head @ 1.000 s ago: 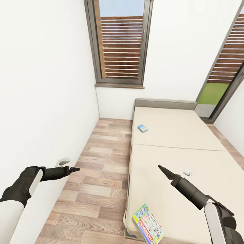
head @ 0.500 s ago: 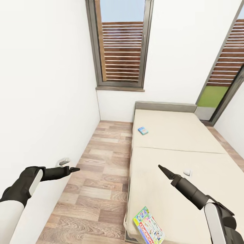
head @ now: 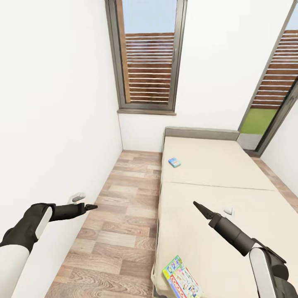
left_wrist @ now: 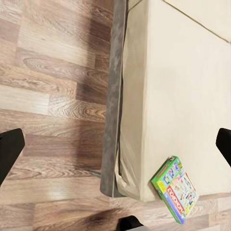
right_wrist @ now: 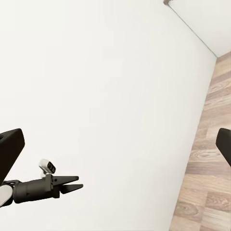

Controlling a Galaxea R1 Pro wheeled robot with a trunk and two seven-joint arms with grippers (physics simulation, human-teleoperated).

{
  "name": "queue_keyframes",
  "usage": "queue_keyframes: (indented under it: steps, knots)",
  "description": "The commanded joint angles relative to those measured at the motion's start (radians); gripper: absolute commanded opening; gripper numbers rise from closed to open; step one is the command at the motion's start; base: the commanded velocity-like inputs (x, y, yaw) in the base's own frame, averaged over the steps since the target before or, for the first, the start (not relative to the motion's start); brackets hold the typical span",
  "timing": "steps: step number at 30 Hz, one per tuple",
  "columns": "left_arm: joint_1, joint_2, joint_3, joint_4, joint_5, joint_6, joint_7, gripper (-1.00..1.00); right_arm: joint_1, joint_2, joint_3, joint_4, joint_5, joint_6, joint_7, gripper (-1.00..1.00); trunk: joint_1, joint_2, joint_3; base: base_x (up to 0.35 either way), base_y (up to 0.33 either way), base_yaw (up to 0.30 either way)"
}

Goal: Put all the toys in the child's room - the three board games (two on the bed and one on the table), the two jigsaw puzzles on the table, and the tennis ball on the table - inside the toy box on the table in the child's room.

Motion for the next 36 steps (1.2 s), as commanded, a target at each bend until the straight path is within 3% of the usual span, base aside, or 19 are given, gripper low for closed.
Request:
queue_keyframes:
  steps: [1,20,36]
  knots:
    - [-0.001,0.000,0.002,0.000,0.001,0.005,-0.003,1.00,-0.001,0.001,-0.002,0.000,-0.003,0.007,0.002,1.00,0.001,-0.002,0.000,0.000,0.000,0.000]
    - [-0.001,0.000,0.002,0.000,0.001,0.005,-0.003,1.00,-0.001,0.001,-0.001,0.000,-0.003,0.007,0.001,1.00,0.001,-0.002,0.031,0.000,-0.020,0.000]
    - [-0.001,0.000,0.002,0.000,0.001,0.005,-0.001,1.00,-0.001,0.001,-0.001,0.000,-0.002,0.007,0.000,1.00,0.001,-0.002,0.058,0.000,-0.123,0.000]
